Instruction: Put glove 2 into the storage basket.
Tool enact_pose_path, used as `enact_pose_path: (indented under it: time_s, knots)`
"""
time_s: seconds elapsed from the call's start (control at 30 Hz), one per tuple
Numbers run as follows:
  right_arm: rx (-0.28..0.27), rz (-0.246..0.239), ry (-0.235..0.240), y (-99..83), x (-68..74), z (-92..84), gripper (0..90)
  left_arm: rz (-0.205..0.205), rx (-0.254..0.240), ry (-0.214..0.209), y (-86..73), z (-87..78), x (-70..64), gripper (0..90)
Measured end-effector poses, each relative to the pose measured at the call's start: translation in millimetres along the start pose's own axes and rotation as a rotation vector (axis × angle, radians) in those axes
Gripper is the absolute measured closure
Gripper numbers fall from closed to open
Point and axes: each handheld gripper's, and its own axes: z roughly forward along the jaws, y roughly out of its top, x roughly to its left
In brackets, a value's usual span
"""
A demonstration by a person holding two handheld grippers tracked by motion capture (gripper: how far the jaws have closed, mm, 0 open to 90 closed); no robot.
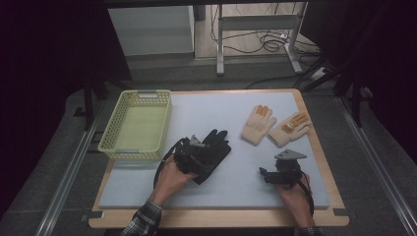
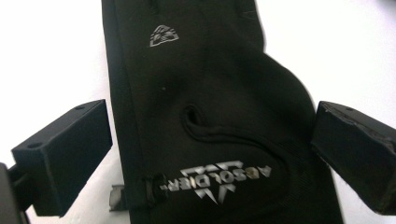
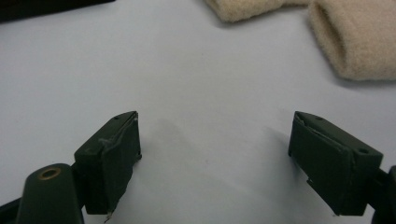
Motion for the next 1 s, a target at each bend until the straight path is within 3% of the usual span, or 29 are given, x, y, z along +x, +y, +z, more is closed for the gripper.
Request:
enact_pose_path:
  time_s: [0.17, 0.43, 0.5, 0.7, 0.8, 0.97, 1.0]
  knots:
    - [0.000, 0.000, 0.001, 0.0, 0.0, 0.0, 16.4, 0.002, 0.035, 0.004, 3.0, 12.2, 1.1, 0.0]
    - [0.000, 0.000, 0.000, 0.0, 0.0, 0.0, 16.4, 0.021, 0.057, -0.042, -1.0, 19.2, -1.7, 0.0]
    - [0.000, 0.000, 0.000, 0.0, 0.1, 0.0, 16.4, 0.043, 0.067, -0.021, -1.8, 20.2, -2.2, 0.0]
    - [0.000, -0.002, -0.001, -0.1, 0.2, -0.1, 16.4, 0.049, 0.105, 0.029, 1.6, 23.4, -4.7, 2.3]
    - [0.000, -0.002, -0.001, -0.1, 0.2, 0.0, 16.4, 0.042, 0.116, 0.051, 3.2, 19.6, -9.0, 9.7]
    - [-0.001, -0.004, -0.004, -0.1, 0.7, -0.1, 16.4, 0.024, 0.103, 0.042, 3.9, 12.5, 0.6, 45.2]
    - [-0.001, -0.004, -0.004, -0.1, 0.7, -0.1, 16.4, 0.014, 0.103, 0.034, 4.4, 11.7, 3.5, 48.6]
